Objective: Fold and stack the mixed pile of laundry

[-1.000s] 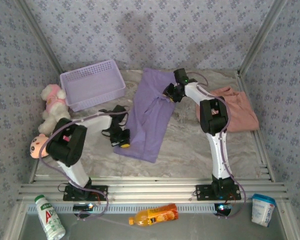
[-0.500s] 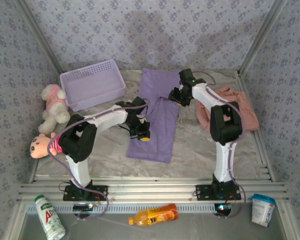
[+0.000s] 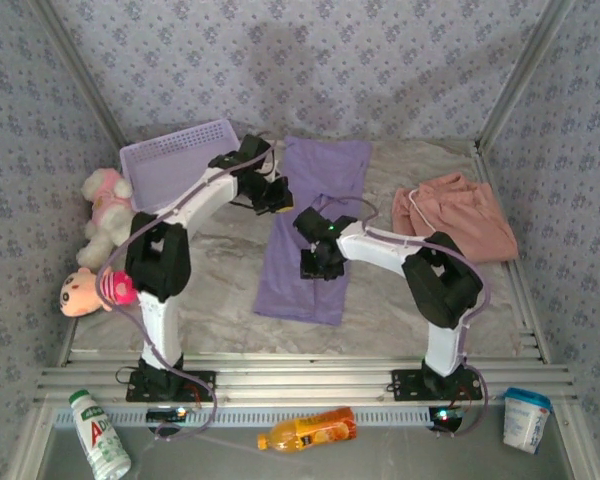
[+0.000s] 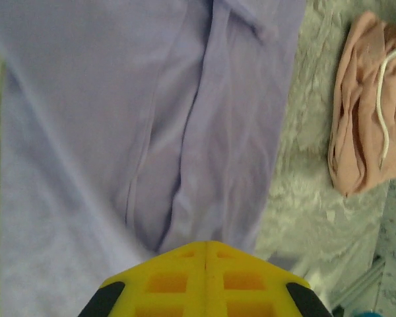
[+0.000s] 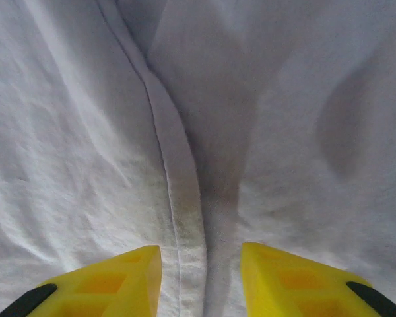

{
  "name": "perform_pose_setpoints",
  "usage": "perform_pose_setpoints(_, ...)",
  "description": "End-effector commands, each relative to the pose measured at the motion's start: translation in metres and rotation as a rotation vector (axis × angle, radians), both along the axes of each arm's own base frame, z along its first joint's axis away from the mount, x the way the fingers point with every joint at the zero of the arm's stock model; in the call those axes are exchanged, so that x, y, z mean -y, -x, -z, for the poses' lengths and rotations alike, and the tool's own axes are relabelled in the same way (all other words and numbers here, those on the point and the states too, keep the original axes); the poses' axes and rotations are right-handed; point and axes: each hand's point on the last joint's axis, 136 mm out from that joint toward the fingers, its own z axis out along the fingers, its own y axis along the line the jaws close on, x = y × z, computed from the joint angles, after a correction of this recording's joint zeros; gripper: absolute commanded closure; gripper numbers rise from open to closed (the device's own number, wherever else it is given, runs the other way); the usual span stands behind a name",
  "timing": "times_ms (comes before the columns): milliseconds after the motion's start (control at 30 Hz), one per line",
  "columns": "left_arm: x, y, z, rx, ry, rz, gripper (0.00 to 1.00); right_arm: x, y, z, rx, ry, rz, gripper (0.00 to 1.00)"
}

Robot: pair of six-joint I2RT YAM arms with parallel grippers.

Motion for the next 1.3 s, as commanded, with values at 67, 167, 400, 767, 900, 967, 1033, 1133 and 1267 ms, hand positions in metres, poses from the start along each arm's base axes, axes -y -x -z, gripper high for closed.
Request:
perform_pose_setpoints(67, 0.019, -0.046, 0.028, 0.029, -0.008, 0.020, 1.00, 0.036, 0.033, 0.033, -0.110, 0.120, 0.052, 0.62)
perform_pose_setpoints(167, 0.029, -0.068, 0.040, 0.028, -0.007, 0.008, 1.00, 0.055, 0.045, 0.036, -0.132, 0.154, 0.030, 0.62)
perform_pose_setpoints(400, 0.043, -0.109, 0.074, -0.001, -0.009, -0.077, 1.00, 0.103, 0.082, 0.045, -0.219, 0.203, 0.004, 0.61)
perform_pose_setpoints(767, 0.009, -0.106, 0.121, -0.092, -0.160, -0.196, 1.00, 0.093, 0.048, -0.018, -0.129, 0.027, -0.018, 0.58)
perform_pose_setpoints(900, 0.009, -0.108, 0.107, -0.070, -0.152, -0.204, 1.00, 0.060, 0.007, -0.049, -0.035, -0.112, 0.030, 0.58)
perform_pose_setpoints(967, 0.010, -0.108, 0.103, -0.064, -0.143, -0.200, 1.00, 0.051, -0.016, -0.047, -0.007, -0.147, 0.075, 0.60)
perform_pose_setpoints(1033, 0.012, -0.108, 0.100, -0.064, -0.130, -0.194, 1.00, 0.039, -0.047, -0.047, 0.040, -0.179, 0.126, 0.62)
perform_pose_setpoints(1133, 0.014, -0.106, 0.101, -0.073, -0.123, -0.184, 1.00, 0.028, -0.084, -0.037, 0.099, -0.183, 0.179, 0.67)
perform_pose_setpoints(1267, 0.015, -0.099, 0.106, -0.096, -0.125, -0.172, 1.00, 0.021, -0.113, -0.021, 0.110, -0.164, 0.209, 0.69)
